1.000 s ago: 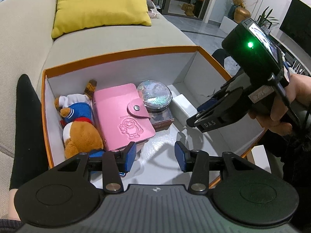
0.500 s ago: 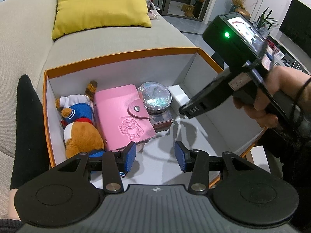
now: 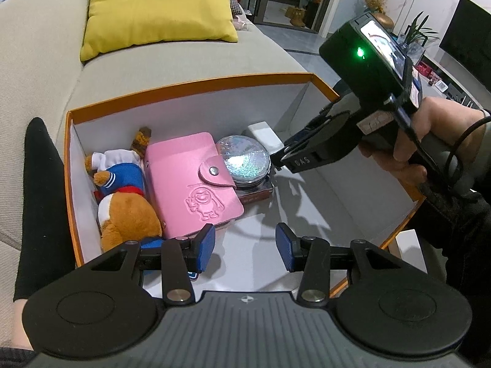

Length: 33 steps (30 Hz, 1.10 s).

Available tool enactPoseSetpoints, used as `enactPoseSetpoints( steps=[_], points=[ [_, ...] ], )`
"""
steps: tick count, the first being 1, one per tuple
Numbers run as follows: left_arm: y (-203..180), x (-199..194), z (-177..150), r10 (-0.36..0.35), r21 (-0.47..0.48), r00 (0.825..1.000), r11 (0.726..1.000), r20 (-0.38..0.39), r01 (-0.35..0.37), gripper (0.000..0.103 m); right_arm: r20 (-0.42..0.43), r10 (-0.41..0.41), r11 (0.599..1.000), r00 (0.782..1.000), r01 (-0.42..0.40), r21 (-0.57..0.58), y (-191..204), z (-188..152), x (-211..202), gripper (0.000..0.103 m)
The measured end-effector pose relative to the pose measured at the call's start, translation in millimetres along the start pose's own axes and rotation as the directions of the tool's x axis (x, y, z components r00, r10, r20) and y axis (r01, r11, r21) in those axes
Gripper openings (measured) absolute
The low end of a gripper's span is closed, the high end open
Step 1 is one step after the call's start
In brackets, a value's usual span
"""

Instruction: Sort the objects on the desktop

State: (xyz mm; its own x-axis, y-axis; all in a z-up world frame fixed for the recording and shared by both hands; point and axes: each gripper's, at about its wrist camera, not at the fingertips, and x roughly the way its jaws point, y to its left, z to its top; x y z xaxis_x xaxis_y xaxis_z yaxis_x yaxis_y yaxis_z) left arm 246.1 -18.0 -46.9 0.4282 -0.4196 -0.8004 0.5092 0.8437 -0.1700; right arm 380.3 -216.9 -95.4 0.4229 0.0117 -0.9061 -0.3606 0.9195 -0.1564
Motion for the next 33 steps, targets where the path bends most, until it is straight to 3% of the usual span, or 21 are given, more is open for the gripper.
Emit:
enactPoseSetpoints(
  steps=[3, 6, 10, 14, 17, 23, 27, 33],
  points=[
    [1, 1, 0, 0.001, -0.003, 1.000, 1.000, -0.004, -0.001, 0.049, 0.008, 0.019, 0.997, 1.000, -0.018, -0.081, -2, 0, 3, 0.030],
    [1, 1, -1, 0.002, -0.006, 1.000, 1.000, -0.003, -0.002, 0.049, 0.002, 0.023, 0.995, 1.000, -0.022, -0.097, -5, 1, 1, 0.028],
    [2, 0, 0, -0.003, -0.007, 1.000, 1.000, 0.003, 0.003, 0.049, -0.008, 0.013, 0.994, 1.000, -0.014, -0.113, -2, -1, -12, 0.034],
    [2, 1, 0, -0.003, -0.005, 1.000, 1.000, 0.003, 0.003, 0.048, -0.049, 0.101, 0.994, 0.994, -0.103, -0.040, 6, -14, -29, 0.034],
    [1, 1, -1, -0.002, -0.006, 1.000, 1.000, 0.003, 0.002, 0.048, -0.027, 0.179, 0.984, 0.983, -0.180, -0.010, 7, -16, -27, 0.034],
    [1, 1, -1, 0.000, -0.010, 1.000, 1.000, 0.001, 0.000, 0.048, 0.027, 0.244, 0.960, 0.969, -0.246, 0.132, 5, -13, -20, 0.038],
    [1, 1, -1, 0.000, -0.010, 1.000, 1.000, 0.001, 0.000, 0.048, 0.044, 0.225, 0.960, 0.973, -0.229, 0.159, 7, -11, -14, 0.040],
    [1, 2, -2, 0.001, -0.009, 1.000, 1.000, -0.001, -0.001, 0.047, 0.104, 0.128, 0.990, 0.986, -0.133, 0.039, 26, -12, -33, 0.022]
  ],
)
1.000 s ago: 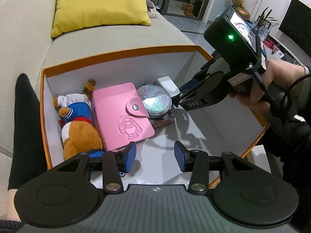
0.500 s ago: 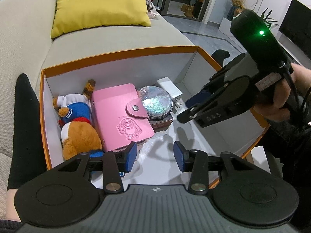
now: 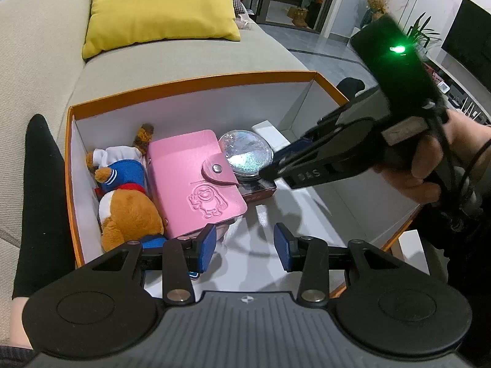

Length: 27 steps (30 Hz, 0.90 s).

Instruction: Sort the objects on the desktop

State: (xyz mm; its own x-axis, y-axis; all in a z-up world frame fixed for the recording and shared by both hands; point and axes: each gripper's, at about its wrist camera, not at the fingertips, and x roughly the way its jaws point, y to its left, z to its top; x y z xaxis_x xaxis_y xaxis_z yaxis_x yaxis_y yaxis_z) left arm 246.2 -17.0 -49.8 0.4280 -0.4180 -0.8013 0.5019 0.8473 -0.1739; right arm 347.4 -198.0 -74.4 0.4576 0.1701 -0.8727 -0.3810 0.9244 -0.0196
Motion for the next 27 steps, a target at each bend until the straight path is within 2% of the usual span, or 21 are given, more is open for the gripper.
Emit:
enactPoseSetpoints(
  steps=[3, 10, 15, 21, 27],
  points=[
    [-1, 0, 0, 0.000, 0.004, 1.000, 1.000, -0.002, 0.000, 0.047, 0.008, -0.056, 0.997, 0.998, 0.057, -0.042, 0, 7, 2, 0.023],
    [0, -4, -1, -0.009, 0.006, 1.000, 1.000, 0.016, 0.009, 0.045, -0.002, -0.033, 0.999, 0.999, 0.033, 0.024, -12, 10, -3, 0.024],
    [-6, -13, -1, 0.006, 0.006, 1.000, 1.000, 0.028, -0.006, 0.044, 0.022, -0.027, 0.998, 0.999, 0.026, 0.054, 3, -13, -43, 0.024],
    [-27, -51, -12, 0.009, 0.010, 0.996, 1.000, 0.086, -0.010, 0.043, 0.132, 0.016, 0.995, 0.991, -0.029, 0.094, 16, -45, -95, 0.025],
    [-34, -88, -39, 0.052, -0.066, 0.993, 0.997, 0.104, -0.045, 0.043, 0.271, 0.095, 0.983, 0.958, -0.133, 0.124, 41, -91, -138, 0.025]
  ],
)
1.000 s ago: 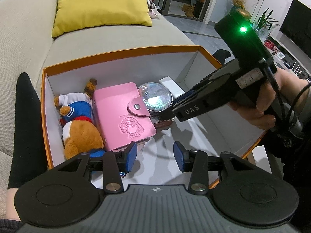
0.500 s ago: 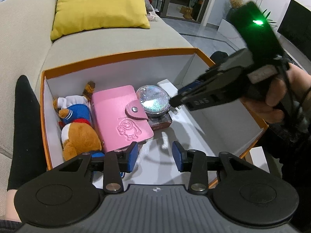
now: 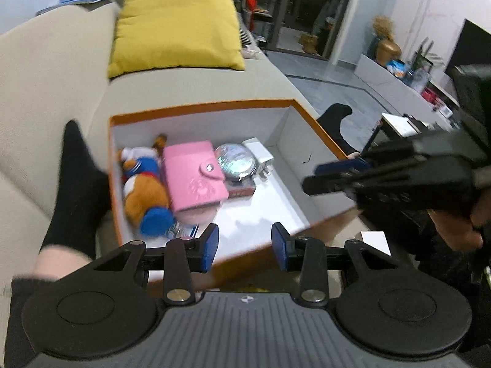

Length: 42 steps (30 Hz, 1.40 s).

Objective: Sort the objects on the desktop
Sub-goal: 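Move both grippers back to the lotion bottle and tape measure, then grasp the lotion bottle with the left gripper while the right grasps the yellow tape measure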

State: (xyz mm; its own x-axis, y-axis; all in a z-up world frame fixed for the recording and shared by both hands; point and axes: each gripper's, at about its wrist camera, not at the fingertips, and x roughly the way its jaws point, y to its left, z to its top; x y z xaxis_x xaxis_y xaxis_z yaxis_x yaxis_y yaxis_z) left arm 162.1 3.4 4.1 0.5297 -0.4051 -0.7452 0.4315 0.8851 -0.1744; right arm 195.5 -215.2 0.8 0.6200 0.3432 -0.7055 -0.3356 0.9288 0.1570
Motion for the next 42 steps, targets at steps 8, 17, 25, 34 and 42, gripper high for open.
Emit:
enactPoseSetpoints(
  steps=[8, 17, 25, 34, 42],
  points=[
    [8, 4, -51, 0.089, -0.146, 0.993, 0.984, -0.072, -0.099, 0.050, 0.011, 0.098, 0.987, 0.995, -0.098, 0.126, 18, -65, 13, 0.039],
    [30, 44, -99, 0.180, -0.233, 0.959, 0.945, -0.218, -0.230, 0.054, -0.082, 0.117, 0.978, 0.990, -0.101, 0.180, 26, -94, 79, 0.054],
    [33, 53, -119, 0.130, -0.280, 0.958, 0.938, -0.256, -0.202, 0.066, -0.104, 0.139, 0.970, 0.985, -0.114, 0.216, 24, -104, 103, 0.059],
    [24, 56, -124, 0.146, -0.236, 0.958, 0.950, -0.246, -0.206, 0.056, -0.085, 0.137, 0.977, 0.987, -0.120, 0.176, 34, -106, 106, 0.052],
    [21, 30, -128, 0.160, -0.232, 0.971, 0.952, -0.179, -0.200, 0.019, -0.059, 0.168, 0.965, 0.984, -0.152, 0.215, 33, -104, 86, 0.028]
  ],
)
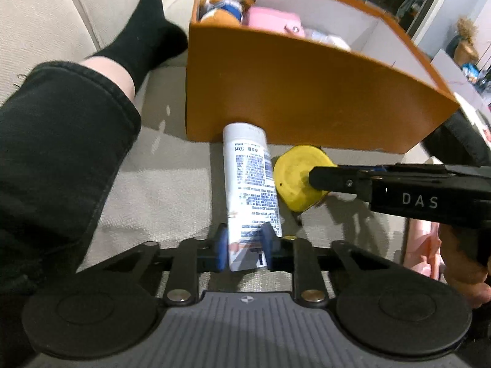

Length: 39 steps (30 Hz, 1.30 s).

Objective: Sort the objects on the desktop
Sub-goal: 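Grasp the lotion bottle with the left gripper while the right grasps the yellow tape measure, then carry the lotion bottle and tape measure over the orange box with both grippers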

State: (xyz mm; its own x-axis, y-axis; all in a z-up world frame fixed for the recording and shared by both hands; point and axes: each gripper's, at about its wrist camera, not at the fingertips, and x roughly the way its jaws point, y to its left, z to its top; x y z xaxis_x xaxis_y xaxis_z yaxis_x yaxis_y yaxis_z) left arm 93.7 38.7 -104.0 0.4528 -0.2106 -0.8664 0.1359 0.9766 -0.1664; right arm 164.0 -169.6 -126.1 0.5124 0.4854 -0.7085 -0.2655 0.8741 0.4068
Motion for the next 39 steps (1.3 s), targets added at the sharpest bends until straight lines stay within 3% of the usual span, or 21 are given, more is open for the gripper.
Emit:
enactPoseSetpoints(
  steps=[6, 13, 28, 33, 39],
  points=[
    [-8, -29, 0, -0.016, 0.044, 0.995, 0.999, 0.103, 0.012, 0.011, 0.012, 0.009, 0.998, 1.000, -0.008, -0.064, 21, -5, -16, 0.022],
    [-21, -55, 11, -0.006, 0.098, 0.984, 0.995, 0.180, -0.012, 0.010, 0.015, -0.040, 0.982, 0.999, 0.042, -0.183, 40, -12, -23, 0.022],
    [-24, -39, 27, -0.011, 0.102, 0.966, 0.995, 0.257, -0.016, 0.009, -0.043, -0.037, 0.997, 0.998, 0.033, -0.073, 20, -14, -20, 0.021],
    [-24, -39, 29, -0.010, 0.104, 0.964, 0.994, 0.267, -0.018, 0.009, -0.015, -0.042, 0.997, 0.999, 0.041, -0.064, 21, -12, -44, 0.021],
    [-24, -57, 34, -0.072, 0.095, 0.959, 0.994, 0.275, 0.048, 0.008, 0.046, -0.053, 0.997, 0.998, 0.056, -0.058, 14, 8, -86, 0.021]
  ],
)
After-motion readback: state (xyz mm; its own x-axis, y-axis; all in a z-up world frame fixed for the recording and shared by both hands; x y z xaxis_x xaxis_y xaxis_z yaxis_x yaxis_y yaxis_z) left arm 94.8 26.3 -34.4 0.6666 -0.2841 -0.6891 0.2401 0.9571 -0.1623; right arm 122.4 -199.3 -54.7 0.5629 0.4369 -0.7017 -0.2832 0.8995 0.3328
